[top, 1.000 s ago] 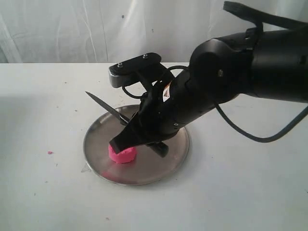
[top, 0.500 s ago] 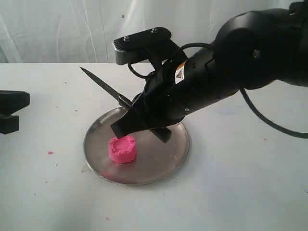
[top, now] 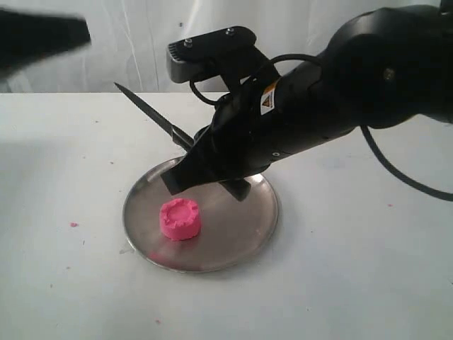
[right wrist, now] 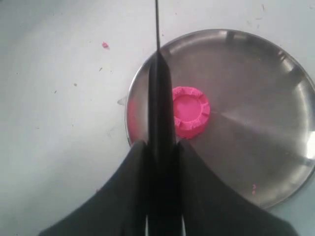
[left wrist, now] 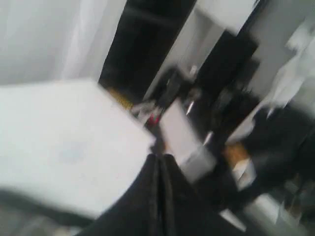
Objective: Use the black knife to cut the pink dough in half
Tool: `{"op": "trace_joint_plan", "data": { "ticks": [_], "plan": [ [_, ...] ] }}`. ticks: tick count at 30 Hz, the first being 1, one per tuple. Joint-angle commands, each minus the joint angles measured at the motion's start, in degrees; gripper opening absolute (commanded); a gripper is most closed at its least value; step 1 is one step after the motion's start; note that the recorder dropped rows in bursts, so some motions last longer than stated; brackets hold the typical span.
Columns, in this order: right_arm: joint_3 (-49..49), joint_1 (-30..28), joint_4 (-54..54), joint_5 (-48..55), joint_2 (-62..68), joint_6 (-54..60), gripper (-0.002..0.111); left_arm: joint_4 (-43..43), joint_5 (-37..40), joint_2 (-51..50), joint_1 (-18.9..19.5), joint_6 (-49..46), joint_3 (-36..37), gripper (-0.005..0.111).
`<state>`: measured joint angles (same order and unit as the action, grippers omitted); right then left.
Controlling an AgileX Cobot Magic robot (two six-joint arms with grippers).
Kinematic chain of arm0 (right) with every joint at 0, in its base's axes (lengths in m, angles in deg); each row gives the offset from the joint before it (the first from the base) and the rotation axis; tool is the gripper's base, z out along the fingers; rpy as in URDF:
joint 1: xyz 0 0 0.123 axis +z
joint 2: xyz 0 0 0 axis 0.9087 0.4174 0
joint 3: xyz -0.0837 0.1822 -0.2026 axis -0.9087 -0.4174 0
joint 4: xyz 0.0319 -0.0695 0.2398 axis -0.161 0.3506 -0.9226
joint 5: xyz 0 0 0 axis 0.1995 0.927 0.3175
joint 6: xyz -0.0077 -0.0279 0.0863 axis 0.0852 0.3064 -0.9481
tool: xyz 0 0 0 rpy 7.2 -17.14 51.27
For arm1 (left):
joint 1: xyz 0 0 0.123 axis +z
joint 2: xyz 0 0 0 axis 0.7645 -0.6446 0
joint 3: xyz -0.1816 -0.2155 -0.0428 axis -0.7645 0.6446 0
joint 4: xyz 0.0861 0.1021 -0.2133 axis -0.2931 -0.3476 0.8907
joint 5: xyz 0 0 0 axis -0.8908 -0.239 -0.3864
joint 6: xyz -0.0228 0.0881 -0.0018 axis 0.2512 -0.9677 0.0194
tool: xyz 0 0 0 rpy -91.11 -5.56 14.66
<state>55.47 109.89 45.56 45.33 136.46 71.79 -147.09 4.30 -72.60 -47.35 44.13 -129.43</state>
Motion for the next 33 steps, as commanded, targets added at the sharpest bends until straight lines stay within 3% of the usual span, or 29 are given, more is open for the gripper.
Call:
{"op": "trace_joint_plan", "data": {
  "ticks": [1,2,3,5,7,8,9,11,12,15,18,21,25,33],
  "plan": [
    [-0.10,-0.60,0.40,-0.82,-0.64,0.60,0.000,32.35,4.84,1.45,-0.28,-6.53,-3.24,0.000],
    [-0.10,-0.60,0.40,-0.82,-0.64,0.60,0.000,35.32,9.95,1.45,-0.28,-12.27,-3.37,0.000],
    [-0.10,-0.60,0.40,-0.74,-0.64,0.60,0.000,35.64,25.00,1.45,-0.28,-15.80,-3.52,0.000],
    [-0.10,-0.60,0.40,-0.50,-0.64,0.60,0.000,33.43,43.52,0.59,-0.39,-13.94,-3.52,0.000],
    [-0.10,-0.60,0.40,-0.36,-0.64,0.60,0.000,29.06,49.73,-1.49,-0.52,-9.55,-2.83,0.000],
    [-0.10,-0.60,0.40,-0.36,-0.64,0.60,0.000,26.36,47.96,-3.00,-0.52,-9.44,-2.13,0.000],
    [-0.10,-0.60,0.40,-1.17,-0.64,0.60,0.000,17.84,38.85,-6.56,-0.52,-8.49,-1.02,0.000],
    [-0.10,-0.60,1.02,-2.69,-0.64,0.48,0.000,5.34,28.89,-14.37,-0.52,-2.31,-0.79,0.000],
    [-0.10,-0.60,1.63,-2.81,-0.64,0.24,0.000,1.77,28.34,-17.31,-0.52,0.53,-0.79,0.000],
    [-0.10,-0.60,1.87,-2.44,-0.64,0.24,0.000,-4.66,26.25,-25.89,-0.52,4.36,-0.79,0.000],
    [-0.10,-0.60,1.87,-1.22,-0.64,-1.34,0.000,-6.77,15.03,-35.79,-0.72,-0.79,-0.79,0.000],
    [-0.10,-0.60,2.98,-1.46,-1.28,-2.94,0.000,-11.05,16.79,-40.41,-3.02,-0.68,-0.70,0.000],
    [-0.10,-0.60,3.10,-1.22,-2.71,-2.94,0.000,-10.45,24.59,-41.71,-5.37,0.20,-0.70,0.000],
    [-0.10,-0.60,3.38,-1.22,-3.74,-3.06,0.000,-9.70,30.30,-41.98,-7.90,0.37,-0.80,0.000]
  ]
}}
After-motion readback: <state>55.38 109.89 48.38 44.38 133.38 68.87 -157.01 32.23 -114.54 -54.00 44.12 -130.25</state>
